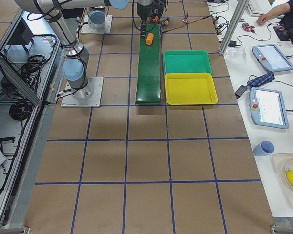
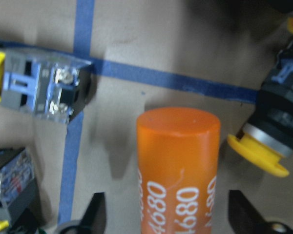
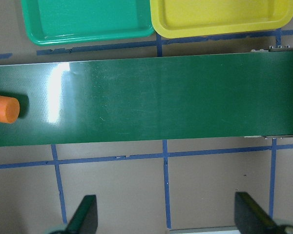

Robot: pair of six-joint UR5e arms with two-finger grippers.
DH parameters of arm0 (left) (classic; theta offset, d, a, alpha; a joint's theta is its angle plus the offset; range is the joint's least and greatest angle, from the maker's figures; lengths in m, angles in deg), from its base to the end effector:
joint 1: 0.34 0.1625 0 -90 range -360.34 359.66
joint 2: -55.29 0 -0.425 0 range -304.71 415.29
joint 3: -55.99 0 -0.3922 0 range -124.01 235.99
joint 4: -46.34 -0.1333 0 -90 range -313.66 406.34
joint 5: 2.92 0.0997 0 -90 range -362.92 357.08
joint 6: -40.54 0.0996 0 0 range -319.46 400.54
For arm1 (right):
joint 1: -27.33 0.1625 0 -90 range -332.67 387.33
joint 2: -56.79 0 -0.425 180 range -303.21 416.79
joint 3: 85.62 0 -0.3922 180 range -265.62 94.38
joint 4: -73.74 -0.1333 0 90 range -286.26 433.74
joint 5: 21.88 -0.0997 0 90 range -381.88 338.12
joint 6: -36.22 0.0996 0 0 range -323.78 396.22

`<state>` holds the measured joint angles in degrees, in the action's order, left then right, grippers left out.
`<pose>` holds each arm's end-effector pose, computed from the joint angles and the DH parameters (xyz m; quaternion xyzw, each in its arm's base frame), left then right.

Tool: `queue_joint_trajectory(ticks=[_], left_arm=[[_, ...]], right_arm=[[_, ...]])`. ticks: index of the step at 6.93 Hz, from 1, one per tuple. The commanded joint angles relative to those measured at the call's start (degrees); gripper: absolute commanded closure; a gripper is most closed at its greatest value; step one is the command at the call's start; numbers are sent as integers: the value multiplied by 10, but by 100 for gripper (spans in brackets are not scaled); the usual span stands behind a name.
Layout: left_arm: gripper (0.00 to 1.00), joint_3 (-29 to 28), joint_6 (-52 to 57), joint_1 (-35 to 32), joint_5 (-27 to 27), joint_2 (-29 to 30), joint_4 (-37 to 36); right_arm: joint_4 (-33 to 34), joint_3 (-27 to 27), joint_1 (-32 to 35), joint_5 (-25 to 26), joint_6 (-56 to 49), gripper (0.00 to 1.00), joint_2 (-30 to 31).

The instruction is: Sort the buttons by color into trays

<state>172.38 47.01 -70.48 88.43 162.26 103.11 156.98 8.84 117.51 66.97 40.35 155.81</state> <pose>0.0432 -0.5052 0.1842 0.1151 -0.9894 -0.0886 0.0087 0.1366 -0.4197 0.5101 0.0346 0.9992 0.0196 0.0093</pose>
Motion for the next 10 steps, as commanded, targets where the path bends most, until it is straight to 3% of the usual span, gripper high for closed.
queue_joint_trajectory(ticks=[1, 2, 3, 4, 5, 6, 9, 10], left_arm=[[91, -14, -3, -1, 7, 0, 2], [95, -29, -9, 0, 3, -5, 5], [94, -61, -82, -7, 6, -18, 83], [95, -104, -255, -11, -1, -40, 182], [95, -112, -302, -22, -16, -61, 224], [95, -107, -416, -40, -29, -76, 235], [95, -102, -821, -182, -75, -77, 235], [95, -104, -895, -208, -82, -69, 226]], right_arm=[[1, 0, -1, 6, 1, 0, 1], [2, -1, -1, 5, -2, 0, 1], [3, -1, -3, 4, 0, 0, 1], [4, -1, -3, 5, 2, 0, 0], [24, -1, -4, 4, 3, 0, 0], [31, 1, -4, 5, -2, 0, 0], [26, 2, -1, 8, -3, 0, 1], [26, 2, -1, 8, -3, 0, 0]])
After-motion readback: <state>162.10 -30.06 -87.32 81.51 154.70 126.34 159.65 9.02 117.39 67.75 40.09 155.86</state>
